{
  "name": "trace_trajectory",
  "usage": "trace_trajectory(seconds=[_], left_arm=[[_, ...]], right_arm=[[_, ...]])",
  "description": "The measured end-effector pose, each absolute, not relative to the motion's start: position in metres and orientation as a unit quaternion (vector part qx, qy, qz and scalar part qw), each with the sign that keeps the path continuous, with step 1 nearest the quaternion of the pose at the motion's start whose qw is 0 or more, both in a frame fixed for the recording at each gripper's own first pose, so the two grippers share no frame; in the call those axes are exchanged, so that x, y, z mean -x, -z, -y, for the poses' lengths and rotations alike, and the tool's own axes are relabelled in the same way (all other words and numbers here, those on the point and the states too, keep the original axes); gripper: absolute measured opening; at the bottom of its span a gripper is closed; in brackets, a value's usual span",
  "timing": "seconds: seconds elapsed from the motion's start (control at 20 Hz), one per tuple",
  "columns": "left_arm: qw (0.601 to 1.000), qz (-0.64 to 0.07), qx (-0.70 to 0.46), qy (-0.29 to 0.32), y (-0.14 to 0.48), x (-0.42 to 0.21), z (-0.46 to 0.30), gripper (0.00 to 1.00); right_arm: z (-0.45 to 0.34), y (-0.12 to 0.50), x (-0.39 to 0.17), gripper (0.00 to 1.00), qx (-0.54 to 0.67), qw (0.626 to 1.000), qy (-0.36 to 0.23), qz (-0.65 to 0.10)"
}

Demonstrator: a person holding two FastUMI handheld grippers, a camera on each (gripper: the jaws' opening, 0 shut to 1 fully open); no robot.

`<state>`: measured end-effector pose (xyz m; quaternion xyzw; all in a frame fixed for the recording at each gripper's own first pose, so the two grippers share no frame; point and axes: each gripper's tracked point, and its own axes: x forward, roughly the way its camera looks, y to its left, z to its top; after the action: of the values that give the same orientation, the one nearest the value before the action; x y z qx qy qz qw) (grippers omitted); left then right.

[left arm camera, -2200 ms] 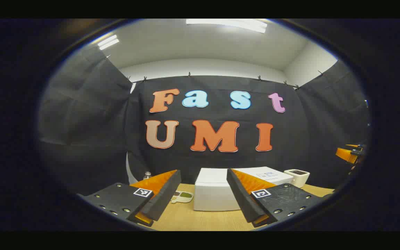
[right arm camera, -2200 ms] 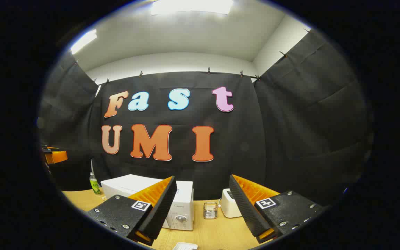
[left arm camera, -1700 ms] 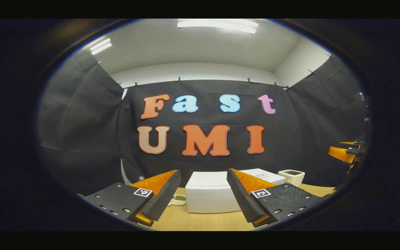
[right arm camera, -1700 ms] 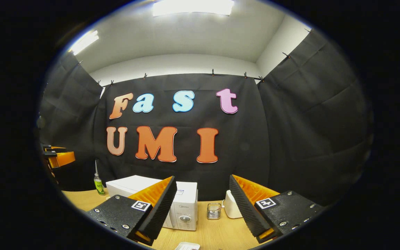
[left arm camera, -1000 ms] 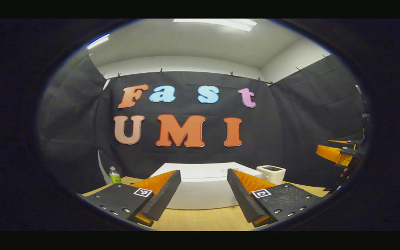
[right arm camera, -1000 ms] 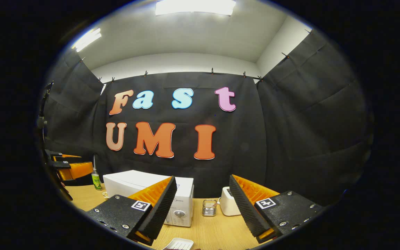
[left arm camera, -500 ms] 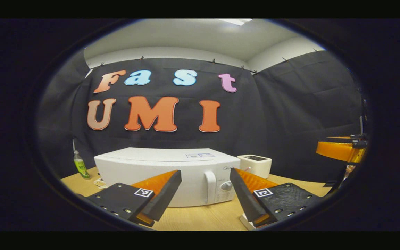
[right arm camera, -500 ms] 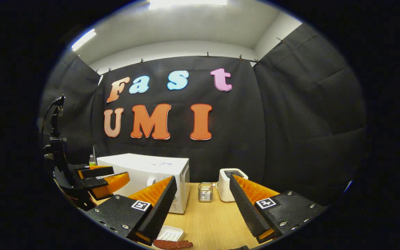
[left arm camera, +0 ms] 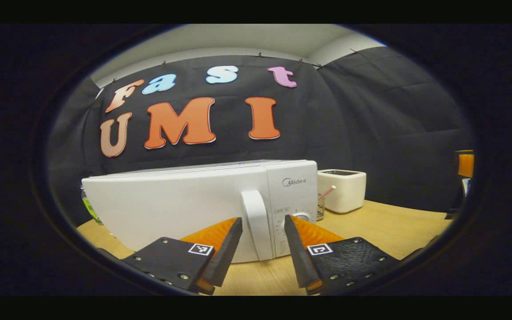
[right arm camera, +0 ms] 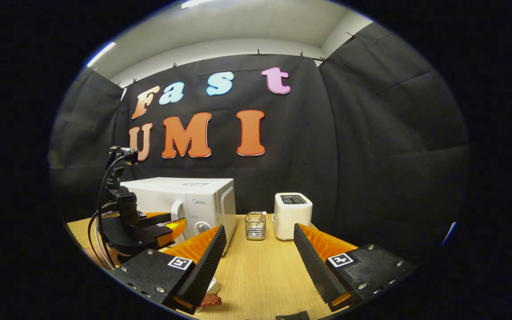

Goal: Open the microwave oven with the left hand, put the food in, and close the microwave oven.

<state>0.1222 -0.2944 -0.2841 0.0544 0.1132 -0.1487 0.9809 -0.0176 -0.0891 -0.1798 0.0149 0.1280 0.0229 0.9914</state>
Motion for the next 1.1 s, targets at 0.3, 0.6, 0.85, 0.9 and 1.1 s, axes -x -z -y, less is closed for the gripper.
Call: trace_trajectory(seconds=[0.3, 0.6, 0.85, 0.9, 1.1], left_arm=[[0.984, -0.122, -0.044, 0.126, 0.307, -0.137, 0.297, 0.38], [0.982, -0.128, -0.014, 0.136, 0.309, -0.133, 0.3, 0.11], [0.982, -0.134, 0.005, 0.135, 0.307, -0.131, 0.298, 0.08], [0.982, -0.136, 0.004, 0.13, 0.307, -0.129, 0.297, 0.07], [0.985, -0.117, -0.006, 0.125, 0.302, -0.107, 0.294, 0.12]], right_arm=[[0.104, 0.206, 0.011, 0.95, -0.026, 0.989, -0.016, -0.147], [0.101, 0.217, 0.01, 0.95, -0.03, 0.987, -0.013, -0.158], [0.098, 0.215, 0.017, 0.95, -0.029, 0.987, -0.013, -0.159], [0.098, 0.215, 0.019, 0.95, -0.026, 0.987, -0.012, -0.159], [0.1, 0.217, 0.023, 0.95, -0.021, 0.986, -0.009, -0.167]])
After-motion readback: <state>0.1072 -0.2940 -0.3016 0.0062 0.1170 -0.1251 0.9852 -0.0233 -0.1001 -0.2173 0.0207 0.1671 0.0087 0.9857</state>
